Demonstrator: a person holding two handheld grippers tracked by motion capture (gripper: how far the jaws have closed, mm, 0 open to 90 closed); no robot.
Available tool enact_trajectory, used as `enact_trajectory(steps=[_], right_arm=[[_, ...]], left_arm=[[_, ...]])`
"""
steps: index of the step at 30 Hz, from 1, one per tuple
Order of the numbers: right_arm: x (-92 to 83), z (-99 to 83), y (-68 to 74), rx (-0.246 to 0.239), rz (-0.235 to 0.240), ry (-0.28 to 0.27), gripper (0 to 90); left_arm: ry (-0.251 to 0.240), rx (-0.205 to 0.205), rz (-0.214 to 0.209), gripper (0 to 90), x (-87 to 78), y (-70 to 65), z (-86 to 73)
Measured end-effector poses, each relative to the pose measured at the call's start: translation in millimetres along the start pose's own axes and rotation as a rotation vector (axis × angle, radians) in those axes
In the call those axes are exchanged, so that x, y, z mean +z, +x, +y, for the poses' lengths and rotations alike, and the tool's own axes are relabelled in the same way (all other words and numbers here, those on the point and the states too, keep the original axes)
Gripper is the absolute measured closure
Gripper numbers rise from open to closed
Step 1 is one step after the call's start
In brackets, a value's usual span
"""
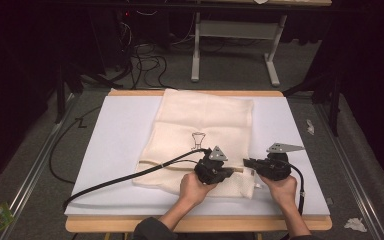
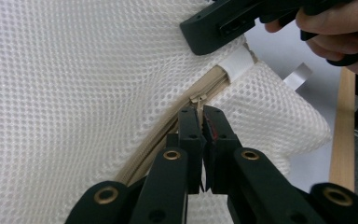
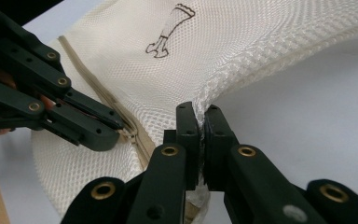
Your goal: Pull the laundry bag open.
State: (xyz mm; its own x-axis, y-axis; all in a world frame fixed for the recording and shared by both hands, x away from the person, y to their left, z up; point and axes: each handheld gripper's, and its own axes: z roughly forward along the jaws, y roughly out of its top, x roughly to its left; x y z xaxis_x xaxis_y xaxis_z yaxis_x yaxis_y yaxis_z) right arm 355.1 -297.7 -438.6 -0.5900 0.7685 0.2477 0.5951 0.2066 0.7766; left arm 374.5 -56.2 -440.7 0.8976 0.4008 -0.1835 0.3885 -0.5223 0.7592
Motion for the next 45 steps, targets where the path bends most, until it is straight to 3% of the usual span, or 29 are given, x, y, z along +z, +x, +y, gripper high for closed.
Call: enact_trajectory(steps=[8,45], right_arm=[[-5.1,-2.5,-5.9,0.011,-0.008,-0.023,88.3],[-5.1,-3.4,-9.6,0.003,-0.118,0.003,88.1]], left_arm=[[-0.011,-0.011,0.010,87.3,-9.5,5.6,-1.5],[-0.025,-0.041,0.030,87.3,-24.5,16.6,-12.7]])
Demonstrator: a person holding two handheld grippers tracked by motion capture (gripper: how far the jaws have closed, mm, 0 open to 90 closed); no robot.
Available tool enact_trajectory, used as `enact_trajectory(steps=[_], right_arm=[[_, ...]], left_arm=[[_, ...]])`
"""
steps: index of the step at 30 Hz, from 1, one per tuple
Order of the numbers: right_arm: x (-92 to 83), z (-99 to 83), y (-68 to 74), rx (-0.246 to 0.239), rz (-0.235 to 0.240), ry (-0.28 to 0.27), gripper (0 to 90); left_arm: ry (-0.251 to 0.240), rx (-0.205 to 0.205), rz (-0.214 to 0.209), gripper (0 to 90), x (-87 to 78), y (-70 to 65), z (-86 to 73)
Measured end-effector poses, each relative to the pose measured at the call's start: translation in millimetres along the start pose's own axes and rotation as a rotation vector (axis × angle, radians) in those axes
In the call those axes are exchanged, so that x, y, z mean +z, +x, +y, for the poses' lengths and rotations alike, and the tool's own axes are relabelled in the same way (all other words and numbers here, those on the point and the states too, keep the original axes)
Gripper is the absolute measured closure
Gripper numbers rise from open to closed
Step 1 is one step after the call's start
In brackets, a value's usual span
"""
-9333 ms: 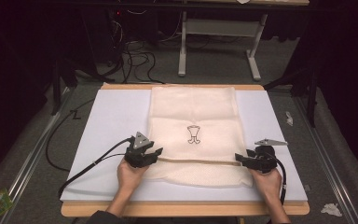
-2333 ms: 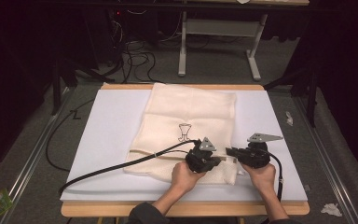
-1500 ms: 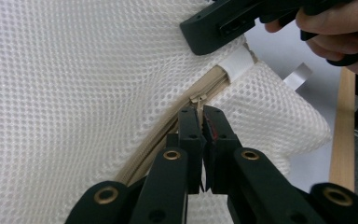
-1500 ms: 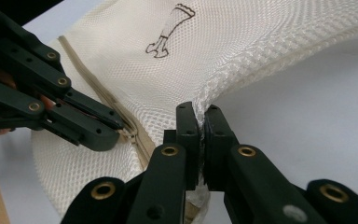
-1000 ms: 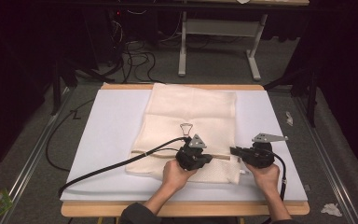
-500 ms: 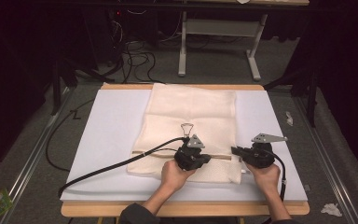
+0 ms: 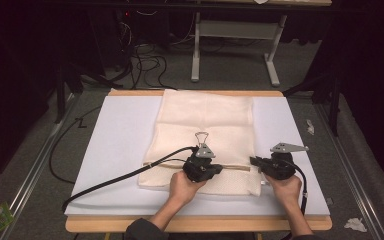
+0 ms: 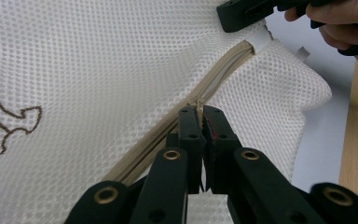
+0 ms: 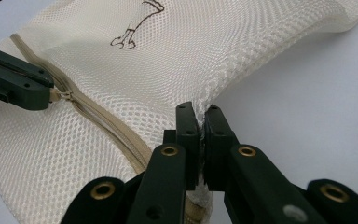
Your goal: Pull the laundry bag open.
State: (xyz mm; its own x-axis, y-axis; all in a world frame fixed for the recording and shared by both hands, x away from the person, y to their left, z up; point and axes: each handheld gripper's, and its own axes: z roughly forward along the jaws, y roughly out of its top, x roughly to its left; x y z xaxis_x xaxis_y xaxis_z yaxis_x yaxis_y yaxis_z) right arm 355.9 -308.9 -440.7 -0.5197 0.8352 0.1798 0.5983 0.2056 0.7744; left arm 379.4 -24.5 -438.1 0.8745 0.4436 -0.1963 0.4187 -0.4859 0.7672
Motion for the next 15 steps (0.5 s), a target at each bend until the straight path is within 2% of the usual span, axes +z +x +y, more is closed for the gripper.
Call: enact_trajectory(steps=[8,15], right_arm=[[0.8,0.3,-0.5,0.004,-0.005,0.002,88.0],[1.3,0.1,-1.0,-0.001,-0.013,0.003,88.0]], left_arm=[[-0.009,-0.003,-0.006,87.2,-4.5,3.1,-4.7],[-0.013,0.002,0.013,87.2,-8.0,3.7,-7.7]])
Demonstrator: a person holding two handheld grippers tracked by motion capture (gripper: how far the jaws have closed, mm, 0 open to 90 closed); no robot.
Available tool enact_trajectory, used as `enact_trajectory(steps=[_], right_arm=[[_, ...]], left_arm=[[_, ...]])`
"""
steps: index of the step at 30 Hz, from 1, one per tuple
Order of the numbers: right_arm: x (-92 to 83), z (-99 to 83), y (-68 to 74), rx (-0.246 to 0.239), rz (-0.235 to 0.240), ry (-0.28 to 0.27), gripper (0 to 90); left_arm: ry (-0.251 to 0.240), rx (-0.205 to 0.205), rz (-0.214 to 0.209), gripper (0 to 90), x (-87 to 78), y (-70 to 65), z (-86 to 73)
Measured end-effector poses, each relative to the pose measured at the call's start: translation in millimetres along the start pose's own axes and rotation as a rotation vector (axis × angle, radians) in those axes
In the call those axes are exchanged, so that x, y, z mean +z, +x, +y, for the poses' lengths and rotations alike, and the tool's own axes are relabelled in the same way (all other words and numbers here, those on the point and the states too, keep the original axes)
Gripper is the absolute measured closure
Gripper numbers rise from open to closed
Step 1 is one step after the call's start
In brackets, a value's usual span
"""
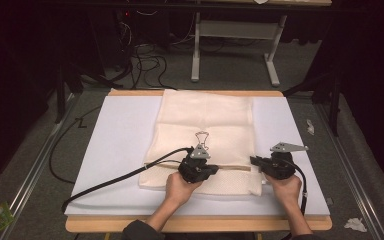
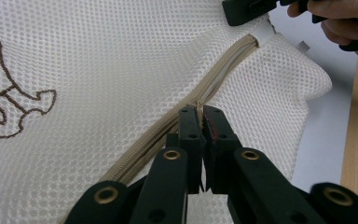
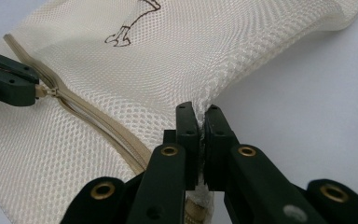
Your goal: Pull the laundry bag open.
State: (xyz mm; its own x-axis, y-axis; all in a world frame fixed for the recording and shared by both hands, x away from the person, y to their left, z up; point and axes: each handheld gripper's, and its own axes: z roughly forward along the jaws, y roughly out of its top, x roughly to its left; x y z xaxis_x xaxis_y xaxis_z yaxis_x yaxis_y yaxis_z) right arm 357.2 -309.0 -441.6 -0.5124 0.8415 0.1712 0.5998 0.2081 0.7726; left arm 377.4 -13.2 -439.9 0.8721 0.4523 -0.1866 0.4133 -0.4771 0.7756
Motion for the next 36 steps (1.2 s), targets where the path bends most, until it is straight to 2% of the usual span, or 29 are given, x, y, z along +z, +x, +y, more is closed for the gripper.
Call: enact_trajectory(steps=[4,10,14,19,23,36], right_arm=[[0.7,-0.7,-0.7,0.006,-0.004,0.003,88.0],[1.1,-0.6,-0.7,0.001,-0.020,0.010,88.0],[1.0,-1.2,-2.2,0.002,-0.021,0.006,88.0],[1.1,-0.8,-1.3,0.004,-0.029,0.009,88.1],[1.0,-1.5,-2.3,0.002,-0.031,0.009,88.0],[-0.1,-1.6,-2.1,0.000,-0.033,0.007,88.0]], left_arm=[[-0.007,-0.006,0.001,87.2,-1.7,1.3,-1.7],[-0.001,0.011,0.020,87.2,-4.3,1.2,-3.9],[-0.012,-0.003,0.020,87.2,-6.5,3.8,-6.5],[-0.013,-0.001,0.026,87.2,-8.3,5.1,-8.4],[-0.021,-0.019,0.024,87.2,-10.1,7.5,-10.0],[-0.031,-0.014,0.030,87.2,-15.5,8.6,-11.0]])
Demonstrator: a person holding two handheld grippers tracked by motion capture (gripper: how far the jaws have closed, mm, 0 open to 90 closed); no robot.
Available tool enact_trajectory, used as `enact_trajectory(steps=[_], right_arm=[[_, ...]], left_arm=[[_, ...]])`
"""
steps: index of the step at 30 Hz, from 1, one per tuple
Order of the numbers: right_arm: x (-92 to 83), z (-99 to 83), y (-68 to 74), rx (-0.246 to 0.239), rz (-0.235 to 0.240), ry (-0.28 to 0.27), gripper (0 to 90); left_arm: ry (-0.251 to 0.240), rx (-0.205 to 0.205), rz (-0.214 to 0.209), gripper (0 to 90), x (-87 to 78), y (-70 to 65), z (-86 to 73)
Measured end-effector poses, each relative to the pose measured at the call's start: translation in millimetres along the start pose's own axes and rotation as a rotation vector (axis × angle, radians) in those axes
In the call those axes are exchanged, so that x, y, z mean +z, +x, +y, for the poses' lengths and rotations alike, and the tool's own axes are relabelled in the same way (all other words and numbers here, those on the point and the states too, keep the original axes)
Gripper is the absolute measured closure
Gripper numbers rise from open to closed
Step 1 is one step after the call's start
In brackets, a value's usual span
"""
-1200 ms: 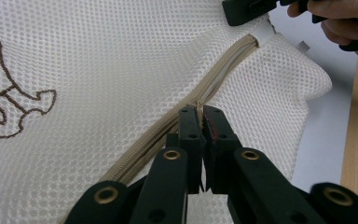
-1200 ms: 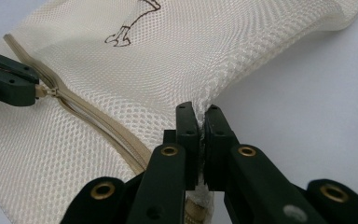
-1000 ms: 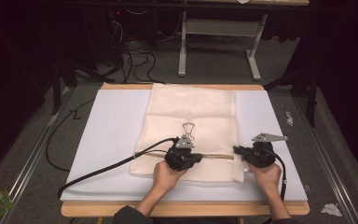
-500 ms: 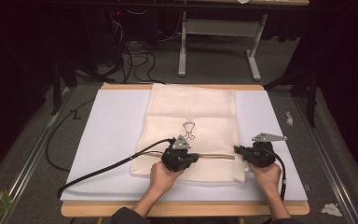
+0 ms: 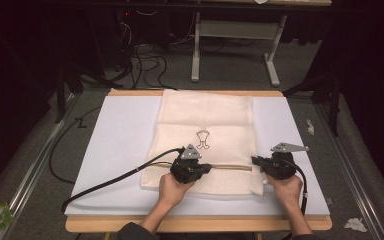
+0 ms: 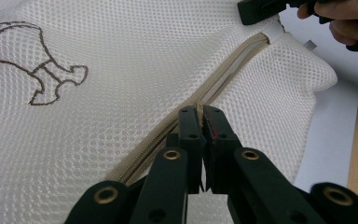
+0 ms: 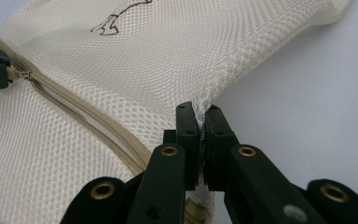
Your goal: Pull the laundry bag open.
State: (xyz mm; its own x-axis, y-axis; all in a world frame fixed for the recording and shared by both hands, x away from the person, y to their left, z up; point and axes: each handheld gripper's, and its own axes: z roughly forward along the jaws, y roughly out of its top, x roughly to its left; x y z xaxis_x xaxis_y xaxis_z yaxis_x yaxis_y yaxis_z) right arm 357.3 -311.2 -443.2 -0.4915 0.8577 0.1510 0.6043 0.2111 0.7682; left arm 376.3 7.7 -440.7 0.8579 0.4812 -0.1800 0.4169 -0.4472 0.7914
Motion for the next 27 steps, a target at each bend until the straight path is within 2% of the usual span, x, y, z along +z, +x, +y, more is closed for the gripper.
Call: enact_trajectory(steps=[16,27], right_arm=[[0.5,0.4,-1.1,0.007,-0.009,0.002,88.0],[0.2,1.9,0.6,-0.003,-0.019,0.000,88.1]], left_arm=[[-0.017,-0.014,0.005,87.2,-11.4,5.2,-3.1],[-0.021,-0.001,0.013,87.2,-14.6,3.3,-4.5]])
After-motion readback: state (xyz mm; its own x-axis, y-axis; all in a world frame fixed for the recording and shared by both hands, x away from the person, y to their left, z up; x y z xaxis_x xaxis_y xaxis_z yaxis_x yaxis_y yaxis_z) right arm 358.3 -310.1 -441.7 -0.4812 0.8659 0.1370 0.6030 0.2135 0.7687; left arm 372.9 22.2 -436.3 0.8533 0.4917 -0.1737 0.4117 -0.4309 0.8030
